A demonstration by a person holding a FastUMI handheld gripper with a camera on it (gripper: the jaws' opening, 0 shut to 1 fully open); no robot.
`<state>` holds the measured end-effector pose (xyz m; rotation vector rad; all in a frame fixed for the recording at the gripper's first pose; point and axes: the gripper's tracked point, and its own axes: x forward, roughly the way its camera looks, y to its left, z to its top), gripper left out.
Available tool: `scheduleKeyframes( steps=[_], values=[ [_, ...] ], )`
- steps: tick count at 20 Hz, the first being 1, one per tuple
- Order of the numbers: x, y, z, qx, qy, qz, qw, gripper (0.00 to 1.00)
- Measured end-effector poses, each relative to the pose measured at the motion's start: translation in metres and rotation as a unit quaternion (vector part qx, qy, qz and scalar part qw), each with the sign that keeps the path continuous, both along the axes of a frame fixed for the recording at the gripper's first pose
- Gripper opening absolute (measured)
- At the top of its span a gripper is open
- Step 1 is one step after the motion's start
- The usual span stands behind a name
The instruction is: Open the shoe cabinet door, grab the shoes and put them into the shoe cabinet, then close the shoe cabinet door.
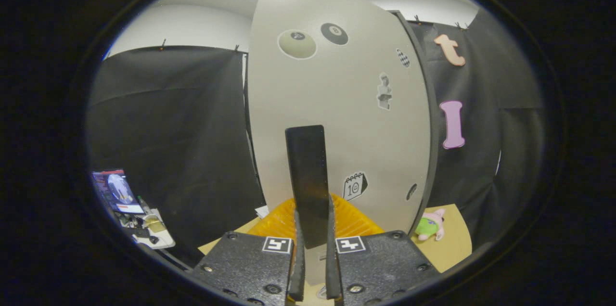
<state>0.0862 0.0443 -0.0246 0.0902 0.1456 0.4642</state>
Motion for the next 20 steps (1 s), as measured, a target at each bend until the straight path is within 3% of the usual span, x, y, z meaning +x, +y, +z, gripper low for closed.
scheduleKeyframes(
  steps=[9,14,18,19,20],
  values=[
    [-0.005,-0.041,0.0,-0.023,-0.011,-0.06,0.998,0.19],
    [-0.002,-0.077,0.001,-0.037,-0.019,-0.138,0.99,0.17],
    [0.003,-0.109,0.008,-0.034,-0.034,-0.221,0.974,0.13],
    [0.004,-0.112,0.007,-0.033,-0.034,-0.221,0.974,0.05],
    [0.002,-0.109,0.005,-0.017,-0.027,-0.207,0.978,0.04]
  ],
)
